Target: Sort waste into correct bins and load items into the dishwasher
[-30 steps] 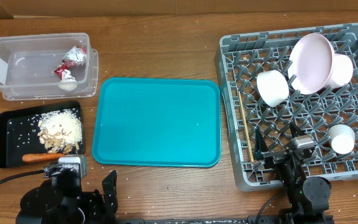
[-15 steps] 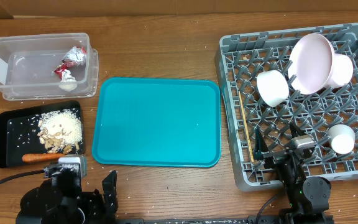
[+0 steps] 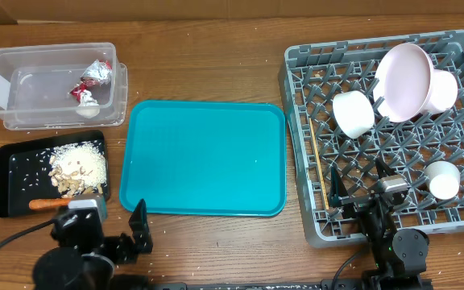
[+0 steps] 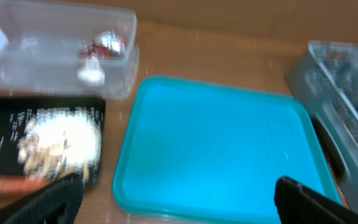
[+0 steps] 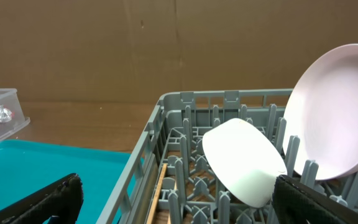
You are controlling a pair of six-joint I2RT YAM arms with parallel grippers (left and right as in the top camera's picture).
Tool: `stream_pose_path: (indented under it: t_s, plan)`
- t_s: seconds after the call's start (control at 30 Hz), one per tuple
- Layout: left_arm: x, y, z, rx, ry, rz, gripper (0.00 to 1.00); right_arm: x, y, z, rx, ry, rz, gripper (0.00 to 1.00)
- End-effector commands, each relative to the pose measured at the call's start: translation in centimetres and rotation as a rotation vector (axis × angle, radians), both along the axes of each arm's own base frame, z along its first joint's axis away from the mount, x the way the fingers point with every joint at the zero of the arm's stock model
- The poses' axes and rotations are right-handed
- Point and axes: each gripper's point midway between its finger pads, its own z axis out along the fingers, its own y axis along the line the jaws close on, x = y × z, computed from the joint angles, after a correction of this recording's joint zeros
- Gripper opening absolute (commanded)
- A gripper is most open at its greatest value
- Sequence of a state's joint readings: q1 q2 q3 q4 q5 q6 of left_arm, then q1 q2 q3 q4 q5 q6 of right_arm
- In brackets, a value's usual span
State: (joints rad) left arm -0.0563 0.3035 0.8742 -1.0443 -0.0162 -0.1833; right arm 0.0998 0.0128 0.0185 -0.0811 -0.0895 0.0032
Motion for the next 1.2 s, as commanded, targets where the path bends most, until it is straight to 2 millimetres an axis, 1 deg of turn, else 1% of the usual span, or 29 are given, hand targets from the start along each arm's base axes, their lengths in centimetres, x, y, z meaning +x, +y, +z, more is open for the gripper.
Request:
stream_pose_path:
  t_s: [0.0, 0.1, 0.17, 0.27, 0.33, 0.4, 0.5, 0.57, 0.6, 0.67, 0.7, 0.8, 0.87, 1.17]
  plan:
    - [1.1, 0.9, -3.9, 0.019, -0.017, 0.049, 1.0, 0.0, 0.0, -0.2, -0.003, -0.004, 0.001, 1.0]
    - [2.7, 0.6, -5.7, 0.005, -0.104, 0.038, 1.0, 0.0, 0.0, -0.2, -0.003, -0.004, 0.001, 1.0]
    - [3.9, 0.4, -6.3, -0.007, -0.179, 0.028, 1.0, 0.0, 0.0, -0.2, -0.003, -0.004, 0.001, 1.0]
    - [5.5, 0.2, -6.6, -0.016, -0.292, 0.019, 1.0, 0.0, 0.0, -0.2, -0.003, -0.004, 0.001, 1.0]
    - [6.6, 0.4, -6.4, -0.002, -0.362, 0.02, 1.0, 0.0, 0.0, -0.2, -0.003, -0.004, 0.001, 1.0]
    - [7.3, 0.4, -5.7, 0.042, -0.447, 0.011, 1.0, 0.0, 0.0, -0.2, -0.003, -0.004, 0.001, 1.0]
    - [8.0, 0.5, -4.5, 0.127, -0.576, 0.001, 1.0, 0.0, 0.0, -0.2, -0.003, -0.004, 0.001, 1.0]
    - [8.2, 0.5, -4.6, 0.159, -0.627, 0.001, 1.0, 0.0, 0.0, -0.2, -0.003, -0.004, 0.001, 1.0]
    - [8.4, 0.5, -5.3, 0.159, -0.625, 0.002, 1.0, 0.0, 0.0, -0.2, -0.003, -0.004, 0.001, 1.0]
    - [8.5, 0.4, -6.9, 0.154, -0.555, -0.008, 1.0, 0.0, 0.0, -0.2, -0.003, -0.004, 0.001, 1.0]
    - [8.6, 0.3, -8.1, 0.152, -0.505, -0.02, 1.0, 0.0, 0.0, -0.2, -0.003, -0.004, 0.001, 1.0]
    - [8.5, 0.3, -10.9, 0.151, -0.394, -0.026, 1.0, 0.0, 0.0, -0.2, -0.003, -0.004, 0.001, 1.0]
    - [8.6, 0.3, -10.5, 0.151, -0.408, -0.025, 1.0, 0.0, 0.0, -0.2, -0.003, -0.004, 0.001, 1.0]
    - [8.6, 0.3, -10.7, 0.151, -0.4, -0.026, 1.0, 0.0, 0.0, -0.2, -0.003, -0.004, 0.001, 1.0]
